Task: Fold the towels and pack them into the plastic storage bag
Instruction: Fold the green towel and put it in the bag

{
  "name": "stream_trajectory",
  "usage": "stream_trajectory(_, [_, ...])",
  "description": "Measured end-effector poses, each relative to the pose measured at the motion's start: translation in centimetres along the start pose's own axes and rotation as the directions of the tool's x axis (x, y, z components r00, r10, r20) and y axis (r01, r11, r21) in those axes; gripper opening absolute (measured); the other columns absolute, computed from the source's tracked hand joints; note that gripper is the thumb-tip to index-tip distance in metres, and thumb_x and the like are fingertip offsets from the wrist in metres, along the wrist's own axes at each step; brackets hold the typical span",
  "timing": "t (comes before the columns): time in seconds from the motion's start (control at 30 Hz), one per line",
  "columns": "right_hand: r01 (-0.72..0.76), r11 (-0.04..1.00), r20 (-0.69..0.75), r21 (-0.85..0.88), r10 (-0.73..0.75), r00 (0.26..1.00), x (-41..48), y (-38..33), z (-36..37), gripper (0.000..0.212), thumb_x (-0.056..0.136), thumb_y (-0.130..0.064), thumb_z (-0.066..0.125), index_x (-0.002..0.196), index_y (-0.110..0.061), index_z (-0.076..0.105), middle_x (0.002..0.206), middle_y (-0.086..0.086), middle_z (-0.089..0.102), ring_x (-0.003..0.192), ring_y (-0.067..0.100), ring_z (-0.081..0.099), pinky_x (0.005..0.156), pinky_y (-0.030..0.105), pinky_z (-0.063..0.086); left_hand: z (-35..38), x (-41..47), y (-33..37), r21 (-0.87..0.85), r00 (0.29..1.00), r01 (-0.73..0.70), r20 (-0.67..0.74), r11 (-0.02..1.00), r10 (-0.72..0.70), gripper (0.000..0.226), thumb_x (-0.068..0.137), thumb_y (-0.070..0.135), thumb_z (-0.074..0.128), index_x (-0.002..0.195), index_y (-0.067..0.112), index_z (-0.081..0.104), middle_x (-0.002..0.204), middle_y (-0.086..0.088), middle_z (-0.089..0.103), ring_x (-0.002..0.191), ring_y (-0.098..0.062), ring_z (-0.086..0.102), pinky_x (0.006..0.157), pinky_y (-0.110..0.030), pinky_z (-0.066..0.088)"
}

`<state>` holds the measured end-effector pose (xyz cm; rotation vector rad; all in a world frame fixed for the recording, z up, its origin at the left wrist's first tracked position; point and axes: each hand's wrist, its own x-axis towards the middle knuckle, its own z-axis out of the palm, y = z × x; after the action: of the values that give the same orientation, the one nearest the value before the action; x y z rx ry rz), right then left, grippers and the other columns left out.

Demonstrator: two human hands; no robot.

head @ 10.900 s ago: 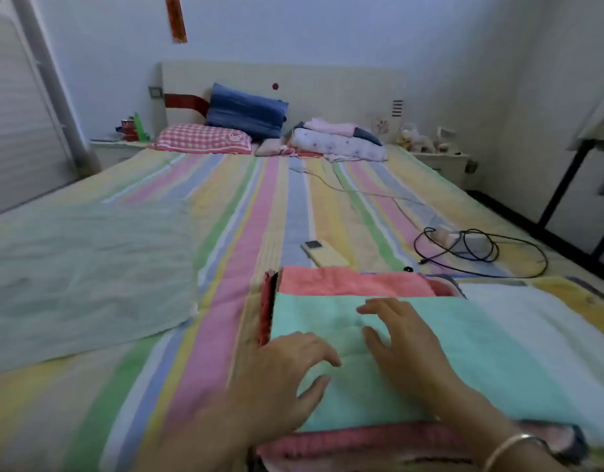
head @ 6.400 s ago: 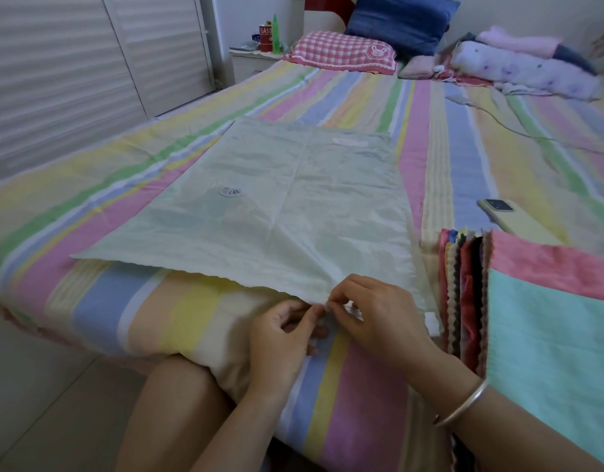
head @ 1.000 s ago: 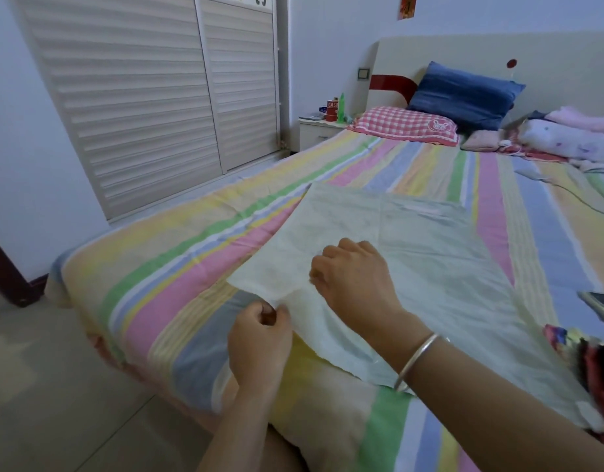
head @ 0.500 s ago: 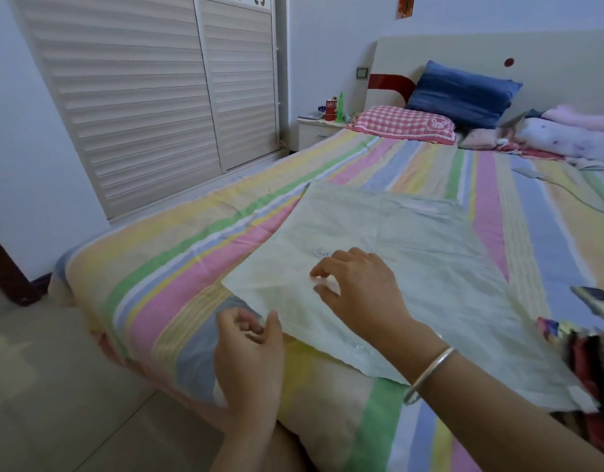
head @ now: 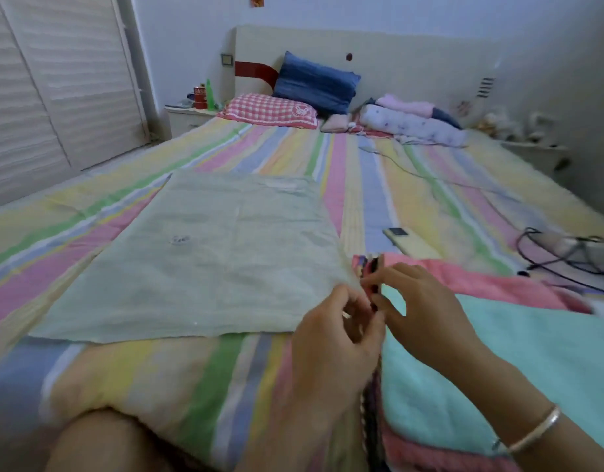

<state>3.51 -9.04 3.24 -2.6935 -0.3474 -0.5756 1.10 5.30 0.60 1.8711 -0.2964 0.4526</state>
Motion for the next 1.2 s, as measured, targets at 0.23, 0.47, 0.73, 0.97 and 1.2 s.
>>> stream_trajectory(0.23, [-0.309, 0.950, -0.011, -0.050, 0.309, 0.951, -10.1, 9.4, -5.2, 0.015, 0.087, -0.029, 0.065, 0.099, -0.037, 0.068, 0.102, -0.020, 0.060, 0.102, 0.009, 0.055, 0.077, 0.027, 0.041, 7.7, -2.9, 4.2, 0.129, 0.750, -0.412, 0.610, 0.902, 0.256, 0.037, 0.079, 0.055, 0.061, 0.106, 0.029, 0.060, 0.110, 0.013, 0.060, 0.104, -0.009, 0.052, 0.094, -0.033, 0.043])
stream_trajectory(0.47, [-0.203, 0.979, 0.113, 0.033, 0.198, 0.974, -16.2, 12.0, -7.3, 0.050, 0.069, -0.070, 0.057, 0.109, -0.040, 0.065, 0.121, -0.024, 0.056, 0.115, -0.003, 0.049, 0.091, 0.020, 0.044, 7.9, -3.2, 2.5, 0.241, 0.620, -0.500, 0.770, 0.832, 0.150, 0.054, 0.081, 0.055, 0.065, 0.131, 0.038, 0.051, 0.144, 0.018, 0.043, 0.132, -0.004, 0.039, 0.106, -0.023, 0.031])
stream_trajectory(0.73, [0.004, 0.951, -0.084, -0.311, -0.032, 0.996, -18.3, 12.7, -9.2, 0.031, 0.069, -0.019, 0.062, 0.098, -0.024, 0.069, 0.101, -0.012, 0.064, 0.092, 0.013, 0.062, 0.063, 0.025, 0.050, 8.2, -2.3, 2.5, 0.249, 0.684, -0.408, 0.721, 0.879, 0.113, 0.052, 0.075, 0.072, 0.042, 0.108, 0.041, 0.068, 0.122, 0.022, 0.064, 0.115, 0.006, 0.056, 0.098, -0.028, 0.045])
stream_trajectory(0.97, [-0.575, 0.714, -0.382, -0.400, 0.440, 0.812, -20.7, 15.3, -11.6, 0.057, 0.054, -0.007, 0.077, 0.107, -0.013, 0.056, 0.089, 0.008, 0.058, 0.080, 0.034, 0.055, 0.060, 0.037, 0.040, 11.5, -2.0, 5.4, 0.523, 0.814, -0.418, 0.578, 0.743, 0.050, 0.029, 0.091, 0.054, 0.050, 0.082, 0.029, 0.061, 0.091, 0.009, 0.065, 0.091, -0.014, 0.060, 0.085, -0.034, 0.046])
stream_trajectory(1.2, [-0.708, 0.696, -0.421, 0.123, 0.682, 0.597, -21.5, 13.7, -11.7, 0.060, 0.084, -0.031, 0.064, 0.136, -0.037, 0.035, 0.069, -0.008, 0.065, 0.065, 0.020, 0.057, 0.055, 0.031, 0.039, 16.3, -2.7, 5.3, 0.430, 0.701, -0.472, 0.712, 0.770, 0.032, 0.071, 0.083, 0.066, 0.027, 0.144, 0.033, 0.037, 0.158, 0.002, 0.027, 0.144, -0.017, 0.024, 0.120, -0.039, 0.012])
